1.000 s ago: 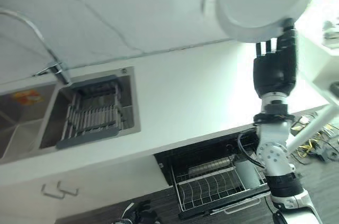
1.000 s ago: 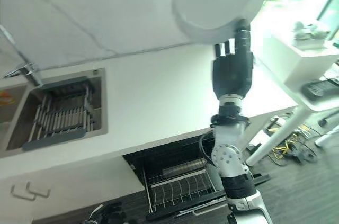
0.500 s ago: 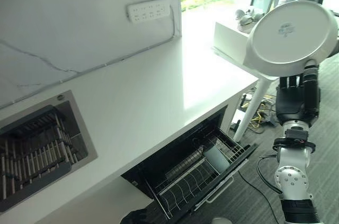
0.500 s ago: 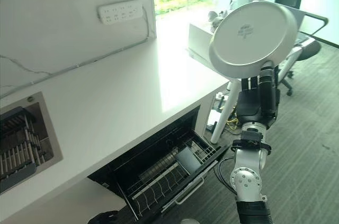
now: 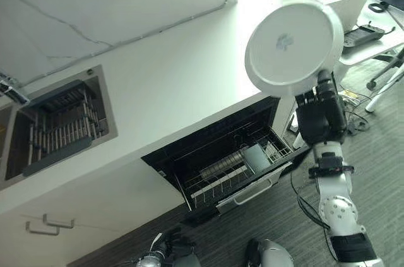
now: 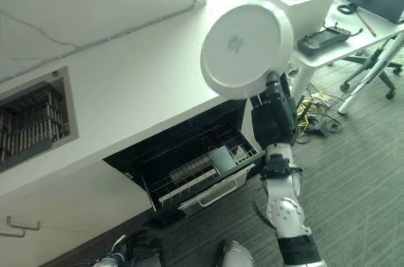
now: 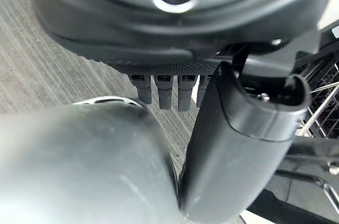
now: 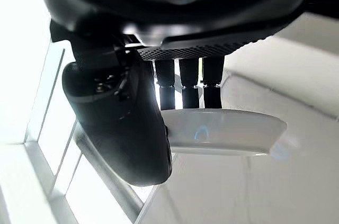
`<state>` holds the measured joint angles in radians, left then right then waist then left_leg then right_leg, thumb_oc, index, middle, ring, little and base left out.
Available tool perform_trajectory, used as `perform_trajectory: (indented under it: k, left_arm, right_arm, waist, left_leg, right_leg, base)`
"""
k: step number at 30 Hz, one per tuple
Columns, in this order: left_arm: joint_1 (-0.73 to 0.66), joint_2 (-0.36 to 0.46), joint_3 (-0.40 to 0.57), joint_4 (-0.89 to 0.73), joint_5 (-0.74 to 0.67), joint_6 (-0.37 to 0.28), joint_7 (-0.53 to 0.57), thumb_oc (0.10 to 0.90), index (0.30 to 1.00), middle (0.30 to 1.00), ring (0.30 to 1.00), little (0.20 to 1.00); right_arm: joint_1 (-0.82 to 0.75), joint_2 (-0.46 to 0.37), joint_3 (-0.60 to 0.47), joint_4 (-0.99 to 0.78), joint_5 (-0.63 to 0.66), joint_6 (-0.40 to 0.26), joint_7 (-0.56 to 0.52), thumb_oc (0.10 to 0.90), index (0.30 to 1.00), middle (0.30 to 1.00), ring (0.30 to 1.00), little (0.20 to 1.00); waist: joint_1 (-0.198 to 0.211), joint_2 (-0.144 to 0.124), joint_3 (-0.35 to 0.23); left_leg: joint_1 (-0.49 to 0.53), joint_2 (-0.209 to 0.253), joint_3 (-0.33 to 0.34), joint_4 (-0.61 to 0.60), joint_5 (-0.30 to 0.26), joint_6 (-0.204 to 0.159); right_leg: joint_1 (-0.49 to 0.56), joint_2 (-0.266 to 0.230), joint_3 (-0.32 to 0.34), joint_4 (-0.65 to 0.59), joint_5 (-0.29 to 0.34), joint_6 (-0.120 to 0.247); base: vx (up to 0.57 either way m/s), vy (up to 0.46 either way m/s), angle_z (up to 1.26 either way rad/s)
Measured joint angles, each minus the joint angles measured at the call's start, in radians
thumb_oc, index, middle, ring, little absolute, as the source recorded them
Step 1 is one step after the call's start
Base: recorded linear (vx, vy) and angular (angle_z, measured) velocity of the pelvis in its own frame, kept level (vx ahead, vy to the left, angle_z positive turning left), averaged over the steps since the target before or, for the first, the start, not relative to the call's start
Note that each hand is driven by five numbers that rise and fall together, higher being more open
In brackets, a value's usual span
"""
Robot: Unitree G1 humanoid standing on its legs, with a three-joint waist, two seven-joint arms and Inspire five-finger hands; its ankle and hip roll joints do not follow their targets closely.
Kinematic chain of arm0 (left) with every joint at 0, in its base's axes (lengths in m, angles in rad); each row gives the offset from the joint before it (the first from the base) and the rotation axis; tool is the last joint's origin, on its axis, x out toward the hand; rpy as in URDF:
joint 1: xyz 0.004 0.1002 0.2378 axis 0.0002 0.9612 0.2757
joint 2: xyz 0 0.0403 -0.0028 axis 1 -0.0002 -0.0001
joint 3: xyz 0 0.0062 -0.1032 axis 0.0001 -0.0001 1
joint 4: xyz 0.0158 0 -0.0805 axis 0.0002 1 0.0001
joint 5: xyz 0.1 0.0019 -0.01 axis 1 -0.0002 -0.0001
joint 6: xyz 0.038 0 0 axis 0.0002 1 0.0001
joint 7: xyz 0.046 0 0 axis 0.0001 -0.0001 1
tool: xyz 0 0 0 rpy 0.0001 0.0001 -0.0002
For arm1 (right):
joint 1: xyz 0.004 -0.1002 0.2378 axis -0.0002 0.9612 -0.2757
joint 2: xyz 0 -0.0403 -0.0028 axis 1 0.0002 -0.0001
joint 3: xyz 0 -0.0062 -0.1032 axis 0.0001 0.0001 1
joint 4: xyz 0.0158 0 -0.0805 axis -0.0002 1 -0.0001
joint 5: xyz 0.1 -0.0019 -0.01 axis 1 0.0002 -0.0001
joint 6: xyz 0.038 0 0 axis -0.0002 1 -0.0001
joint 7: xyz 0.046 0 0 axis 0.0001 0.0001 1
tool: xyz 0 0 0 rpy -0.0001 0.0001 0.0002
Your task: Place the dishes in the dishwasher.
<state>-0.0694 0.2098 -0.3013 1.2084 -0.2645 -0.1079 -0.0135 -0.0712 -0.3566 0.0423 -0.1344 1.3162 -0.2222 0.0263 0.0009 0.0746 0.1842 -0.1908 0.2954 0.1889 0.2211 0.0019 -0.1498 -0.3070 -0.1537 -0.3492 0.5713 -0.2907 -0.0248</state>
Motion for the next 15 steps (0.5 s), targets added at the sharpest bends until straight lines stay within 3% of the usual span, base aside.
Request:
perform_trajectory:
  k: [7, 9, 15]
  left_arm:
    - [0.005, 0.0, 0.003, -0.01, 0.005, 0.019, 0.001, 0.8, 0.9, 0.9, 0.9, 0.9]
    - [0.011, 0.008, 0.004, -0.01, 0.005, 0.02, 0.002, 0.8, 0.9, 0.9, 0.9, 0.9]
    - [0.011, 0.012, 0.009, -0.009, 0.006, 0.023, 0.003, 0.8, 0.9, 0.9, 0.9, 0.9]
  right_arm:
    - [0.074, 0.021, 0.013, -0.051, 0.0, 0.059, 0.045, 0.4, 0.3, 0.3, 0.3, 0.3]
    - [0.078, 0.05, 0.027, -0.051, 0.001, 0.078, 0.061, 0.4, 0.3, 0.3, 0.3, 0.3]
    - [0.151, 0.074, 0.033, -0.047, 0.002, 0.105, 0.087, 0.4, 0.3, 0.3, 0.3, 0.3]
  waist:
    - [-0.004, -0.01, -0.003]
    - [-0.027, -0.026, -0.01]
    - [-0.031, -0.059, -0.03]
  left_leg:
    - [0.035, -0.038, 0.053, -0.015, -0.01, 0.007]
    - [0.041, -0.039, 0.052, -0.017, -0.011, 0.009]
    - [0.053, -0.037, 0.053, -0.018, -0.017, 0.018]
  right_leg:
    - [0.007, -0.029, 0.04, -0.032, 0.035, 0.014]
    - [0.018, -0.028, 0.039, -0.043, 0.038, 0.017]
    - [0.031, -0.024, 0.041, -0.05, 0.042, 0.022]
  base:
    - [-0.06, 0.014, -0.08]
    - [-0.1, -0.002, -0.01]
    - [-0.1, -0.002, -0.01]
